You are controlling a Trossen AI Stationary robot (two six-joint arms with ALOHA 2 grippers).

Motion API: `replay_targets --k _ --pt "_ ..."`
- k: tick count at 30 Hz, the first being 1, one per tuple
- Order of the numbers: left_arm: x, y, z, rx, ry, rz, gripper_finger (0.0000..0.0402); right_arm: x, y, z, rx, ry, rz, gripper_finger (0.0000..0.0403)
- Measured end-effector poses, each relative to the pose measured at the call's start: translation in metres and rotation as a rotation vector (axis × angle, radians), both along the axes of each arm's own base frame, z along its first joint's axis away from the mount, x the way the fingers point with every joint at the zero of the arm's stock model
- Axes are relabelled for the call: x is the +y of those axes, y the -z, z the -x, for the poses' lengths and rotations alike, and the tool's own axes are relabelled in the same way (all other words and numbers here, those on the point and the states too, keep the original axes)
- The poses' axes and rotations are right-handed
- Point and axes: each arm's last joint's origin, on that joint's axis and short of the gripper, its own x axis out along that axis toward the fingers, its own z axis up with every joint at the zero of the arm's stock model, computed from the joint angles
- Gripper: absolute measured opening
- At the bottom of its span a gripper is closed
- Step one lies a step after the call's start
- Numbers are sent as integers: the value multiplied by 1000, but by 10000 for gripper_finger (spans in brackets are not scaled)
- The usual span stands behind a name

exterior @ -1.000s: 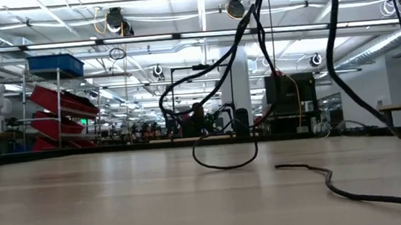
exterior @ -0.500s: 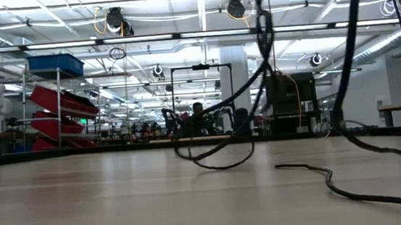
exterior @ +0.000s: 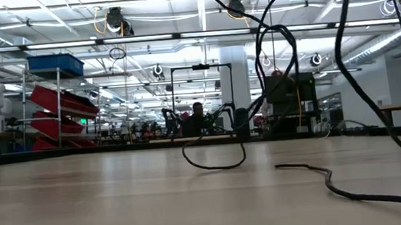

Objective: Coil cords
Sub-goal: Coil the black wire onto the black spool

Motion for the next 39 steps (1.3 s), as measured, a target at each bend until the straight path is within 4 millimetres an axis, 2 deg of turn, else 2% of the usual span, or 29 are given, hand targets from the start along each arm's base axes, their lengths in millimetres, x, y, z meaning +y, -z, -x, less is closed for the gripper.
replay_targets --k 5,8,11,16,21,26,32,39 --pt "-2 -3 4 -16 -28 17 0 11 0 26 99 140 46 32" --pt "-2 -8 9 -42 -82 40 0 22 11 32 123 208 47 32" --pt "1 -15 12 -62 -110 82 0 33 34 34 118 270 31 32" --pt "3 -20 17 -71 -134 115 0 48 84 35 -13 364 -38 34" --pt "5 -20 19 -62 -152 92 0 56 122 33 -147 384 -132 64" --pt "10 -20 16 -61 -172 85 0 65 146 19 -113 401 -166 116" --pt "15 -20 13 -64 -195 80 4 73 165 5 -67 435 -136 163" --pt "15 -19 13 -58 -195 75 6 68 177 -6 -62 514 -76 170"
